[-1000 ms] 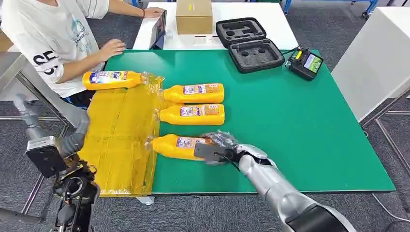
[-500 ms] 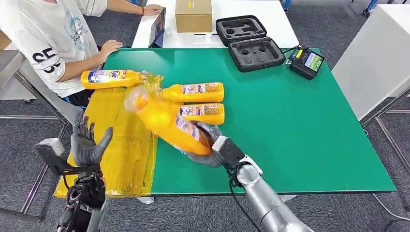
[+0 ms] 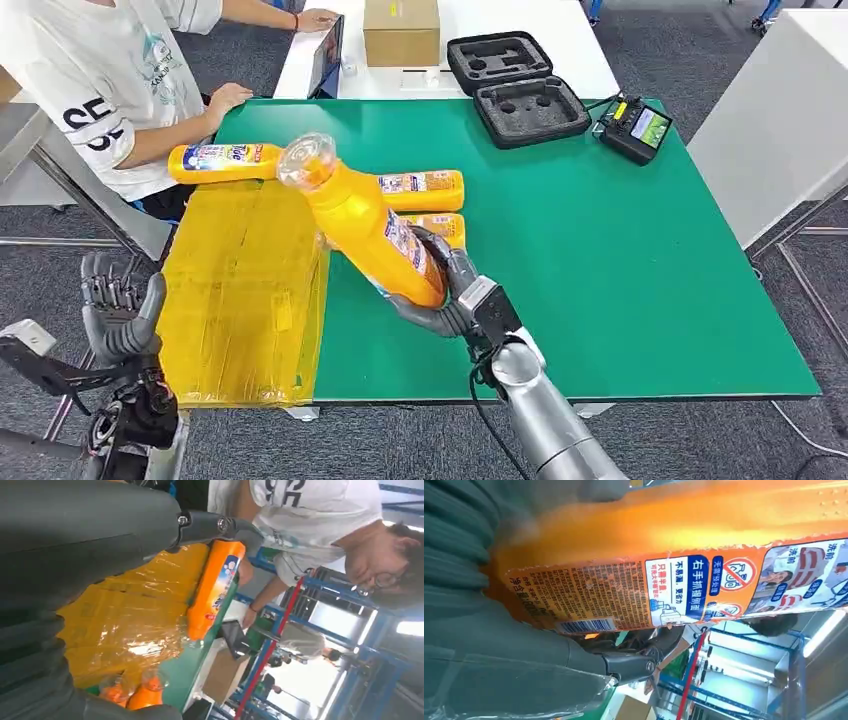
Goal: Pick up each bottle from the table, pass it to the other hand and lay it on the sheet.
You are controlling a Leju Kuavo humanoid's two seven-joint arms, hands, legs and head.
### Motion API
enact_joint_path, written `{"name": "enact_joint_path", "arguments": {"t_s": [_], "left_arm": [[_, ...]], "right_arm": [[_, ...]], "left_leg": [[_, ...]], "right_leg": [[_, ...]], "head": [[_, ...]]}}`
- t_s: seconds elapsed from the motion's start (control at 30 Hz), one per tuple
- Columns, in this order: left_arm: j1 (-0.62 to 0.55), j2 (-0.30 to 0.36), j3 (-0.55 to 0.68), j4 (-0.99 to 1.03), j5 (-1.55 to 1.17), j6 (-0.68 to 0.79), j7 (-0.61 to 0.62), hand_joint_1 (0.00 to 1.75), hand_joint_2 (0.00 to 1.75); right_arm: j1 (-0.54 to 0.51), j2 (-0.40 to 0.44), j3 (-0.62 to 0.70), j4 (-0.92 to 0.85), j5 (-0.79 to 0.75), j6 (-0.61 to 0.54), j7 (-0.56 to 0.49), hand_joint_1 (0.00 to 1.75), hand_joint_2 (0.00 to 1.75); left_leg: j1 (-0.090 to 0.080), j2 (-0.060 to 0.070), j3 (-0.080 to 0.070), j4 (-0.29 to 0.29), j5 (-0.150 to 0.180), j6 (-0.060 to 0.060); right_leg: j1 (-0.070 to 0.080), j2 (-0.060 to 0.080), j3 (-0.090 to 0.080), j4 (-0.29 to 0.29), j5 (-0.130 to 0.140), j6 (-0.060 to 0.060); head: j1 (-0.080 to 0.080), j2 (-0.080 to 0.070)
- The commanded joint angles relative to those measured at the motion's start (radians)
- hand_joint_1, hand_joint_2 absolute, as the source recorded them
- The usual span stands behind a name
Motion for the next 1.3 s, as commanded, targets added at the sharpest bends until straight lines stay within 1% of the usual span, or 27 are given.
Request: {"name": "enact_joint_path", "arguments": {"t_s": [0.03,0.07,0.13,0.17,0.2,0.23,0.27,0.3,0.33,0.37,0.47,0.6,0.67,0.7,0.77,0.83,0.87,0.9,0.93,0.97,1.0,1.07,1.1,1.27,1.3], "left_arm": [[-0.004,-0.021,-0.166,-0.002,-0.096,-0.127,0.068,0.00,1.75],[-0.004,-0.023,-0.171,-0.002,-0.100,-0.125,0.067,0.00,1.75],[-0.004,-0.032,-0.180,-0.003,-0.109,-0.117,0.064,0.00,1.75],[-0.002,-0.016,-0.222,-0.005,-0.123,-0.148,0.076,0.00,1.75],[-0.007,-0.012,-0.259,-0.002,-0.132,-0.169,0.085,0.00,1.75],[-0.014,-0.009,-0.308,0.001,-0.159,-0.184,0.094,0.00,1.75],[-0.016,-0.013,-0.339,0.001,-0.165,-0.198,0.103,0.00,1.75],[-0.014,-0.014,-0.358,-0.001,-0.168,-0.207,0.109,0.00,1.75],[-0.007,-0.018,-0.391,0.002,-0.123,-0.262,0.149,0.00,1.75],[-0.003,-0.019,-0.417,0.006,-0.118,-0.281,0.165,0.00,1.75],[-0.044,-0.016,-0.478,0.075,-0.119,-0.298,0.189,0.00,1.75],[-0.101,-0.012,-0.501,0.140,-0.094,-0.306,0.190,0.00,1.75],[-0.104,-0.005,-0.507,0.150,-0.075,-0.312,0.195,0.00,1.75],[-0.101,0.000,-0.510,0.152,-0.070,-0.314,0.197,0.00,1.75],[-0.098,0.001,-0.513,0.154,-0.068,-0.315,0.198,0.00,1.75],[-0.098,0.001,-0.513,0.154,-0.068,-0.315,0.198,0.00,1.75],[-0.096,-0.003,-0.513,0.161,-0.003,-0.351,0.239,0.00,1.75],[-0.092,-0.002,-0.509,0.170,0.029,-0.351,0.258,0.00,1.75],[-0.092,-0.003,-0.512,0.175,0.030,-0.350,0.258,0.00,1.75],[-0.098,-0.008,-0.513,0.202,0.087,-0.358,0.288,0.00,1.75],[-0.112,-0.010,-0.519,0.226,0.084,-0.342,0.275,0.00,1.75],[-0.137,-0.014,-0.522,0.256,0.108,-0.328,0.265,0.00,1.75],[-0.145,-0.021,-0.509,0.265,0.146,-0.329,0.266,0.00,1.75],[-0.145,-0.014,-0.505,0.256,0.149,-0.328,0.263,0.00,1.75],[-0.131,-0.011,-0.504,0.230,0.155,-0.321,0.259,0.00,1.75]], "right_arm": [[-0.052,0.032,-0.038,0.158,0.003,-0.074,0.001,1.75,1.75],[-0.052,0.033,-0.037,0.158,0.003,-0.075,0.001,1.75,1.75],[-0.053,0.036,-0.035,0.159,0.004,-0.078,0.001,1.75,1.75],[-0.067,0.040,-0.030,0.209,-0.007,-0.073,0.001,1.75,1.75],[-0.076,0.044,-0.030,0.240,-0.014,-0.072,0.001,1.75,1.75],[-0.082,0.049,-0.019,0.273,-0.007,-0.083,0.001,1.75,1.75],[-0.085,0.057,-0.015,0.291,-0.011,-0.076,0.001,1.75,1.75],[-0.087,0.063,-0.013,0.301,-0.011,-0.078,0.001,1.75,1.75],[-0.094,0.070,0.000,0.319,-0.004,-0.083,0.001,1.75,1.75],[-0.099,0.078,0.002,0.328,-0.007,-0.085,0.001,1.75,1.75],[-0.110,0.079,0.028,0.344,-0.008,-0.090,0.001,1.75,1.75],[-0.119,0.086,0.058,0.372,0.009,-0.088,0.001,1.75,1.75],[-0.113,0.091,0.077,0.381,0.019,-0.082,0.001,1.75,1.75],[-0.108,0.095,0.089,0.381,0.024,-0.075,0.001,1.75,1.75],[-0.104,0.102,0.097,0.381,0.026,-0.074,0.001,1.75,1.75],[-0.104,0.102,0.097,0.381,0.026,-0.074,0.001,1.75,1.75],[-0.105,0.102,0.105,0.382,0.026,-0.062,0.001,1.75,1.75],[-0.106,0.107,0.112,0.382,0.021,-0.044,0.001,1.75,1.75],[-0.106,0.111,0.116,0.387,0.019,-0.037,0.001,1.75,1.75],[-0.108,0.114,0.138,0.392,0.032,-0.037,0.001,1.75,1.75],[-0.106,0.119,0.153,0.401,0.035,-0.030,0.001,1.75,1.75],[-0.106,0.121,0.191,0.419,0.057,-0.027,0.001,1.75,1.75],[-0.109,0.124,0.209,0.439,0.063,-0.017,0.001,1.75,1.75],[-0.108,0.126,0.219,0.450,0.069,-0.017,0.001,1.75,1.75],[-0.123,0.126,0.236,0.492,0.084,-0.024,0.001,1.75,1.75]], "left_leg": [[0.000,-0.002,0.002,-0.001,-0.001,-0.001],[0.001,-0.002,0.004,0.000,-0.002,-0.001],[0.001,-0.001,0.002,0.000,-0.001,-0.001],[0.001,-0.002,0.004,0.000,-0.001,-0.001],[0.000,-0.001,0.002,0.000,-0.001,-0.001],[0.001,-0.001,0.005,0.000,-0.002,-0.001],[0.001,-0.003,0.003,0.000,-0.001,-0.001],[0.001,-0.003,0.005,0.000,-0.002,-0.001],[0.001,-0.003,0.004,0.000,-0.002,-0.001],[0.001,-0.003,0.003,0.000,-0.001,-0.001],[0.000,-0.002,0.002,0.000,-0.001,-0.001],[0.001,-0.003,0.005,0.000,-0.002,-0.001],[0.000,-0.002,0.002,0.000,-0.001,-0.001],[0.001,-0.002,0.005,0.000,-0.002,-0.002],[0.001,-0.001,0.003,-0.001,-0.001,-0.001],[0.000,-0.001,0.004,-0.001,-0.001,-0.001],[0.000,-0.001,0.003,-0.001,-0.001,-0.001],[0.001,-0.001,0.005,-0.001,-0.002,-0.002],[0.001,-0.001,0.004,-0.001,-0.002,-0.001],[0.000,-0.002,0.003,-0.001,-0.001,-0.001],[0.001,-0.001,0.005,-0.001,-0.002,-0.001],[0.000,-0.001,0.002,-0.001,-0.001,-0.001],[0.001,-0.001,0.005,0.000,-0.002,-0.001],[0.001,-0.002,0.003,-0.001,-0.001,-0.001],[0.001,-0.001,0.005,0.000,-0.002,-0.002]], "right_leg": [[0.000,-0.001,0.003,-0.001,-0.001,0.000],[0.001,-0.001,0.005,-0.001,-0.002,-0.001],[0.000,0.000,0.002,-0.001,-0.001,-0.001],[0.001,0.000,0.005,-0.001,-0.001,-0.001],[0.000,0.000,0.002,-0.001,-0.001,-0.001],[0.001,0.001,0.005,-0.001,-0.002,-0.001],[0.001,0.000,0.004,-0.001,-0.001,-0.001],[0.001,0.000,0.006,-0.001,-0.002,-0.001],[0.001,-0.001,0.005,-0.001,-0.002,-0.001],[0.001,-0.001,0.004,0.000,-0.002,-0.001],[0.000,0.000,0.003,-0.001,-0.001,0.000],[0.001,-0.001,0.005,0.000,-0.002,-0.001],[0.001,0.000,0.003,0.000,-0.001,-0.001],[0.001,0.000,0.005,0.000,-0.002,-0.001],[0.001,0.001,0.003,-0.001,0.000,-0.001],[0.000,0.002,0.004,-0.001,-0.001,-0.001],[0.000,0.001,0.003,-0.001,-0.001,-0.001],[0.001,0.001,0.005,-0.001,-0.002,-0.001],[0.001,0.001,0.004,-0.001,-0.001,-0.001],[0.000,0.001,0.003,-0.001,-0.001,-0.001],[0.001,0.002,0.005,-0.001,-0.002,-0.001],[0.000,0.001,0.002,-0.001,-0.001,-0.001],[0.001,0.001,0.005,-0.001,-0.002,-0.001],[0.001,0.000,0.003,-0.001,-0.001,-0.001],[0.001,0.001,0.005,-0.001,-0.002,-0.001]], "head": [[0.000,0.000],[0.000,0.000],[0.000,0.000],[0.000,0.000],[0.000,0.000],[0.000,0.000],[0.000,0.000],[0.000,0.000],[0.000,0.000],[0.000,0.000],[0.000,0.000],[0.000,0.000],[0.000,0.000],[0.000,0.000],[0.000,0.000],[0.000,0.000],[0.000,0.000],[0.000,0.000],[0.000,0.000],[0.000,0.000],[0.000,0.000],[0.000,0.000],[0.000,0.000],[0.000,0.000],[0.000,0.000]]}}
